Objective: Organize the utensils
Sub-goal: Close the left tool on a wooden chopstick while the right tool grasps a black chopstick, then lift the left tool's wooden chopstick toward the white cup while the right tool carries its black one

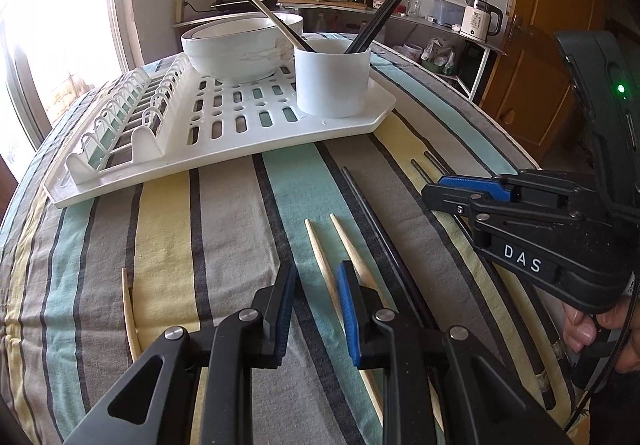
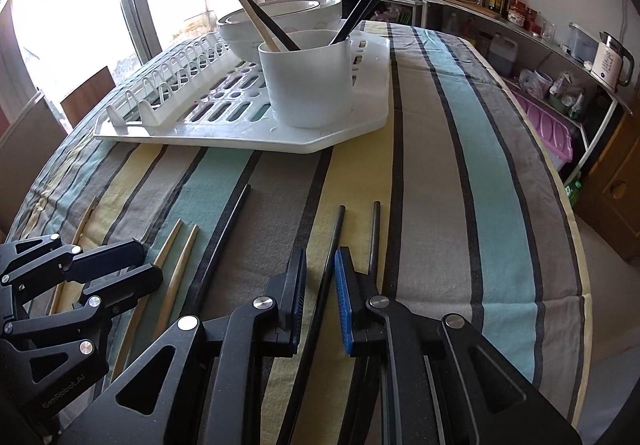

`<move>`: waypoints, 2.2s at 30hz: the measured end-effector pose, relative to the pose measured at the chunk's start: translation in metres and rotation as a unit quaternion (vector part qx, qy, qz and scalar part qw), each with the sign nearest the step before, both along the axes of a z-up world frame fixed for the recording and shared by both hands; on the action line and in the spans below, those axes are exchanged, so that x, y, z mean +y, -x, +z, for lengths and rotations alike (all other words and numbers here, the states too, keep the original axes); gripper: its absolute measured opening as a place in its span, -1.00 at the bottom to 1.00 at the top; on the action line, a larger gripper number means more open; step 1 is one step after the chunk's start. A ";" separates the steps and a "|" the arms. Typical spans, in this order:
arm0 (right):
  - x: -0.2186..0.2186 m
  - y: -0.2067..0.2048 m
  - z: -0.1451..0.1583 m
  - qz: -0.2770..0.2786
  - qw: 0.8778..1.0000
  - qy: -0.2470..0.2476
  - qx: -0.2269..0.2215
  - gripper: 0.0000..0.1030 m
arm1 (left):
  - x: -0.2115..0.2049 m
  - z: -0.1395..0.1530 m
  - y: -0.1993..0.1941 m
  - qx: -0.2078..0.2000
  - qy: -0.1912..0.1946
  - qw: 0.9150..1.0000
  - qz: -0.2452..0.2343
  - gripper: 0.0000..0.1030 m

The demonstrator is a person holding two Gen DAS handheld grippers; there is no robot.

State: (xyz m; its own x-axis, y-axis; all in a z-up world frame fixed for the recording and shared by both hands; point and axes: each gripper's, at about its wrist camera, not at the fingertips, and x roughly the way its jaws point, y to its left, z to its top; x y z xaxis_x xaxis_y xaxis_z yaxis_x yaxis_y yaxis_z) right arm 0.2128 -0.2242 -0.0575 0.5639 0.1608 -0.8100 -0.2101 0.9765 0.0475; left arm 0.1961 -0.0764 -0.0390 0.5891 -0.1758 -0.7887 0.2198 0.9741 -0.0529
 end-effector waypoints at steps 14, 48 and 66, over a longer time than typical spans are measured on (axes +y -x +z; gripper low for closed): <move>0.004 -0.013 0.001 -0.010 1.000 0.008 0.012 -0.89 | -0.001 -0.001 -0.009 -0.003 -0.027 1.000 -0.006 -0.83; -0.003 0.022 0.094 0.000 0.991 -0.072 -0.112 -0.92 | 0.038 0.064 0.000 -0.027 0.067 0.997 -0.003 -0.91; -0.002 0.005 0.057 0.002 0.996 -0.063 -0.055 -0.92 | 0.018 0.003 -0.030 0.056 -0.029 0.998 -0.014 -0.79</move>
State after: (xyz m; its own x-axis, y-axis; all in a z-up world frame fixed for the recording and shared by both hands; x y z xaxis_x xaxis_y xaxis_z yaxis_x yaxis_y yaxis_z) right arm 0.2075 -0.2260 -0.0008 0.6473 0.2600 -0.7166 -0.2246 0.9633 0.1466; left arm 0.2257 -0.0588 -0.0358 0.4924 -0.1433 -0.8585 0.2432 0.9697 -0.0224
